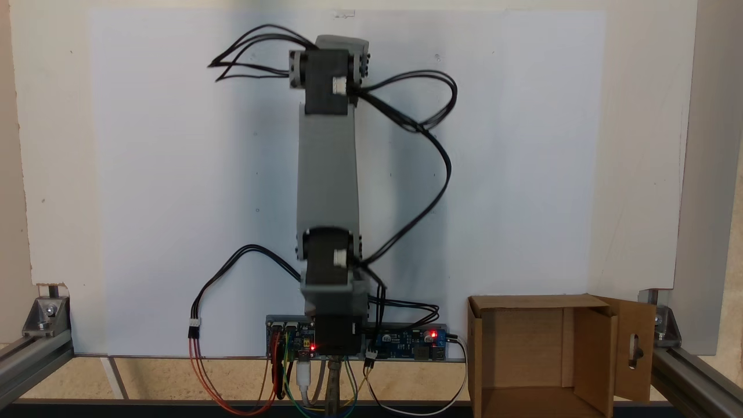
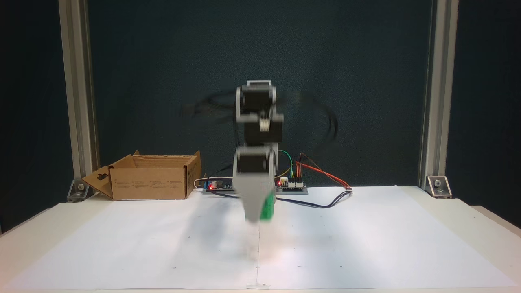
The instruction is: Grasp a green dice and put it in the bin.
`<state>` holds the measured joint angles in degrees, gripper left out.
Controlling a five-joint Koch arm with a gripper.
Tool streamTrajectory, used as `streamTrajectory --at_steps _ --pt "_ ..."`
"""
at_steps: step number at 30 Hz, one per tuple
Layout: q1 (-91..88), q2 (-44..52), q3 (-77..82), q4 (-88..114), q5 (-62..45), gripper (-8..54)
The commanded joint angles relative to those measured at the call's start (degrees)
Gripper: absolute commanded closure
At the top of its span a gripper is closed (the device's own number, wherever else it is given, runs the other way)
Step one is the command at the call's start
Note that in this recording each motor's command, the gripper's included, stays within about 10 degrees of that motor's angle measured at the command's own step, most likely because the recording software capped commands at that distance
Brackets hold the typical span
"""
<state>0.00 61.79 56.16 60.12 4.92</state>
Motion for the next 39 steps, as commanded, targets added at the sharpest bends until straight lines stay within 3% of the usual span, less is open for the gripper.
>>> streamTrajectory --at_steps 1,11,20,28,34,39 --pt "0.53 7.91 -1.23 3.16 1.76 34.0" --pt "11.6 22.85 1.67 7.03 -2.46 34.0" --pt "43.57 32.87 4.92 6.86 -14.94 34.0" --pt "76.71 31.11 4.75 5.89 -30.59 34.0" --pt "100.55 20.65 4.75 0.53 -36.65 34.0" --pt "106.44 11.34 4.75 -1.67 -38.5 34.0"
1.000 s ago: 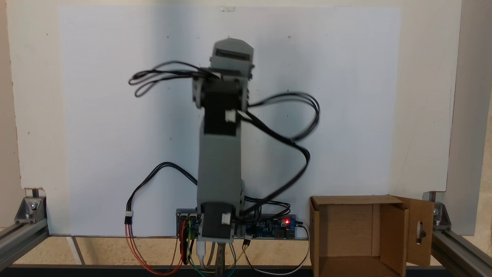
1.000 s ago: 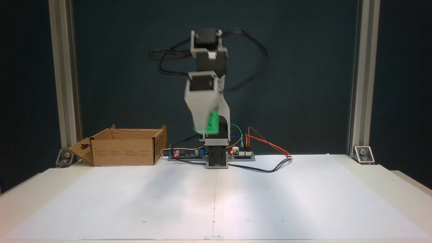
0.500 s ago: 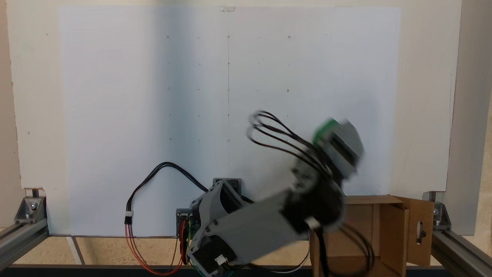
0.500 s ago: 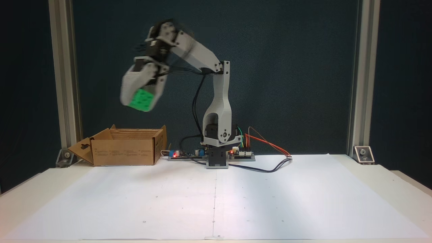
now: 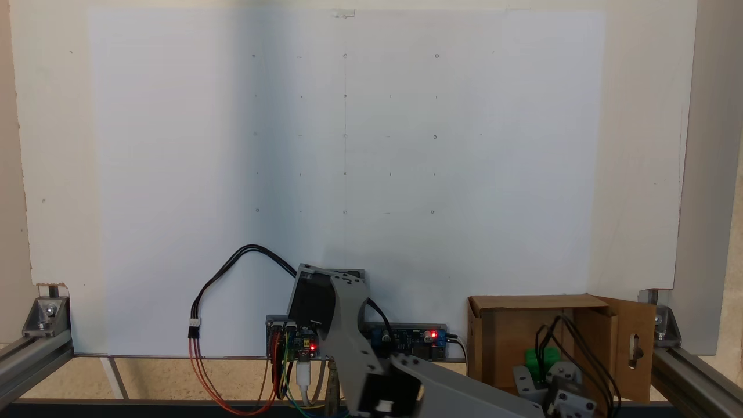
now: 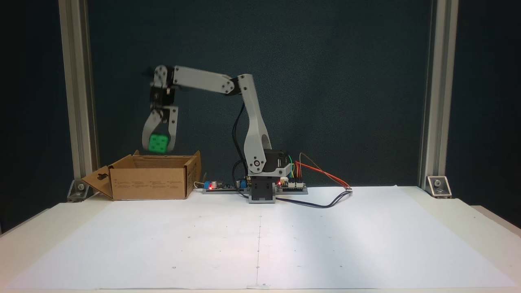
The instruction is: Grasp a green dice and put it in the bin.
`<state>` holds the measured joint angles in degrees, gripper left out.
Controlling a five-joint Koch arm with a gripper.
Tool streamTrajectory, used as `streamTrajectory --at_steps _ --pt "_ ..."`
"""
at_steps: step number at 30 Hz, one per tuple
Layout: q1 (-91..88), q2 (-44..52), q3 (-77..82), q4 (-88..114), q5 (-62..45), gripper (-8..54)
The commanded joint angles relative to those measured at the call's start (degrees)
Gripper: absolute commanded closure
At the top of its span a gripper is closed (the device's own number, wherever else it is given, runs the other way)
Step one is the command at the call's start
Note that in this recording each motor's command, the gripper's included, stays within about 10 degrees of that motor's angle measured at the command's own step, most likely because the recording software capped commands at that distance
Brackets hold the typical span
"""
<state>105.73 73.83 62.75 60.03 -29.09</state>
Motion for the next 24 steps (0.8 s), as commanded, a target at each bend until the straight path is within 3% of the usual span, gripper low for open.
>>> streamTrajectory --at_steps 1,8,10,14,20,24 --pt "1.14 -2.29 -1.85 -2.2 -5.01 34.0" --pt "1.85 -5.98 -1.76 -4.13 -5.36 34.0" --pt "1.93 -6.42 -1.58 -4.66 -5.27 13.7" --pt "2.29 -6.42 -0.7 -6.15 -5.36 0.9" --pt "-0.09 2.72 -1.32 -5.71 -4.57 2.0" --pt "-9.93 12.66 -1.32 -2.72 3.69 3.8"
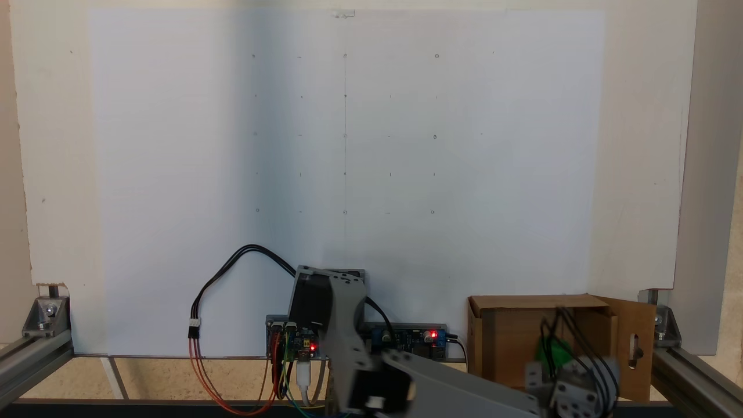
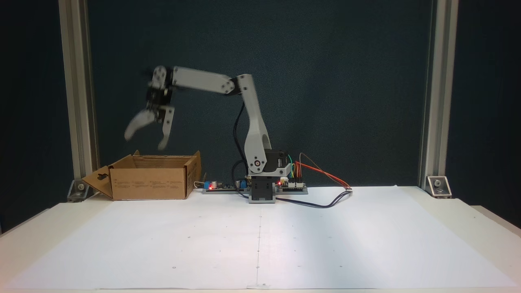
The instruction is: Grasp a green dice and put it in the bin.
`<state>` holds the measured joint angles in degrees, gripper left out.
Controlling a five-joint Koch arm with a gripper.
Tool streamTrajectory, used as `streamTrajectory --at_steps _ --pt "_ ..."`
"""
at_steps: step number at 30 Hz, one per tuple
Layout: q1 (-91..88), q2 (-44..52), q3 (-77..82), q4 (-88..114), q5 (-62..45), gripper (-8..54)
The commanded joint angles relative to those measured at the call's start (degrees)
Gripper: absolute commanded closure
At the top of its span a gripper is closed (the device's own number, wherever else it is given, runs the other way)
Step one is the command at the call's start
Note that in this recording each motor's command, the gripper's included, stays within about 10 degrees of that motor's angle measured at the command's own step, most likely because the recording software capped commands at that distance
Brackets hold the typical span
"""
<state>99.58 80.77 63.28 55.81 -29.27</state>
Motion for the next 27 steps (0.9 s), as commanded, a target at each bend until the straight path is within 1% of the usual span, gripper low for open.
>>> streamTrajectory --at_steps 1,4,7,11,12,14,20,24,27 --pt "-6.94 8.17 -1.85 2.02 6.24 3.8" --pt "-18.96 13.89 -1.85 3.16 13.6 3.7" --pt "-31.18 17.31 -1.85 3.08 19.95 3.6" --pt "-47.88 21.01 -1.76 2.81 25.75 3.6" --pt "-51.92 21.27 -1.76 2.72 27.16 3.4" --pt "-60.36 21.53 -1.76 2.37 28.92 0.7" --pt "-85.32 20.83 -1.23 0.35 33.93 0.7" --pt "-101.58 20.39 7.12 -8.09 35.86 0.8" --pt "-103.01 23.55 17.67 -16.77 35.77 0.8"
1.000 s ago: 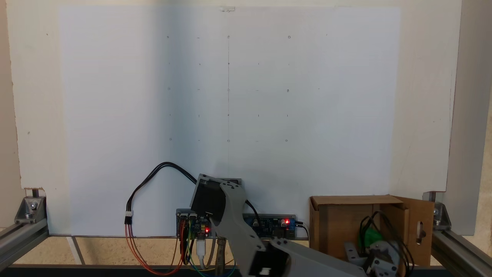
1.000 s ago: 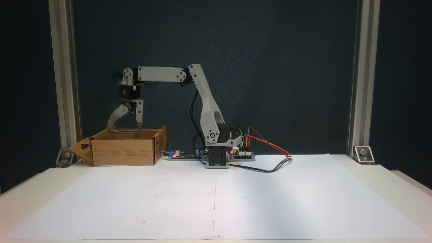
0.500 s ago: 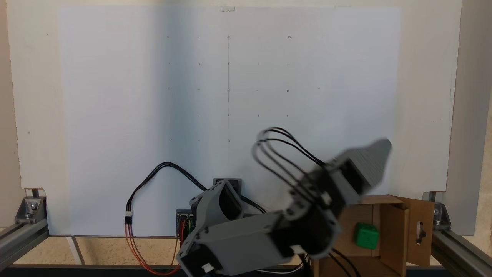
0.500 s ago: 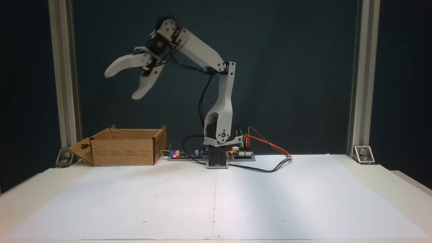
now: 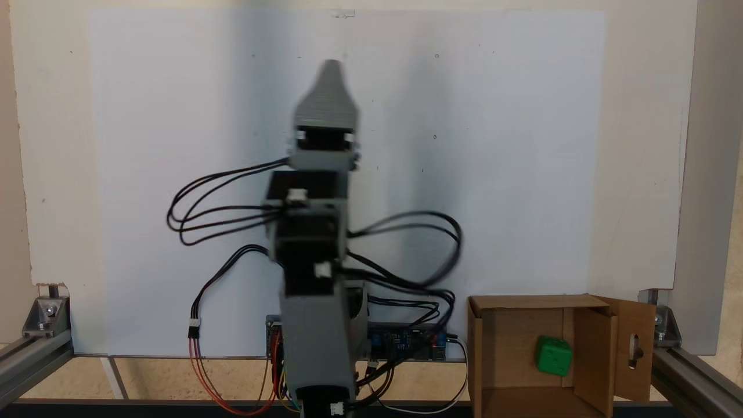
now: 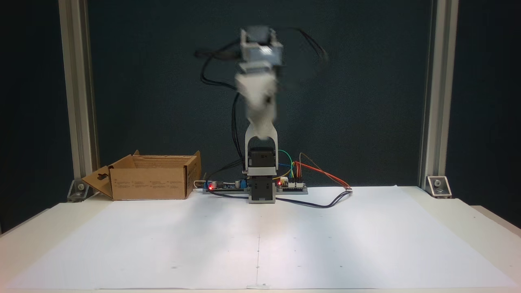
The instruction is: Grasp a green dice and put it in the bin.
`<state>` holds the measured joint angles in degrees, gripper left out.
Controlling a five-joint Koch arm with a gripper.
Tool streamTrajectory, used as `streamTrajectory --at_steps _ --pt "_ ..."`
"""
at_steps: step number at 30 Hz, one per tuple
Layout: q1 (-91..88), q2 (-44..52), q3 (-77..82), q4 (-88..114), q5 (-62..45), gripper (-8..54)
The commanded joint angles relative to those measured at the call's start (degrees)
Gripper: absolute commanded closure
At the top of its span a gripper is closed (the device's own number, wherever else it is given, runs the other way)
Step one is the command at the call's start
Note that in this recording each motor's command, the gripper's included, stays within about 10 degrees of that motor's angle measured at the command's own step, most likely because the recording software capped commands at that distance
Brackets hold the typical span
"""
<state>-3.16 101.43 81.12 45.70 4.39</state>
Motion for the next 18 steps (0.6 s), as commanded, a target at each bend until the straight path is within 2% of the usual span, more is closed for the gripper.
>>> streamTrajectory --at_steps 1,10,18 --pt "0.09 4.31 3.34 -9.38 2.02 1.0" --pt "6.24 16.96 29.53 -33.64 1.93 -0.6" --pt "4.31 30.76 53.53 -54.56 1.76 -0.6"
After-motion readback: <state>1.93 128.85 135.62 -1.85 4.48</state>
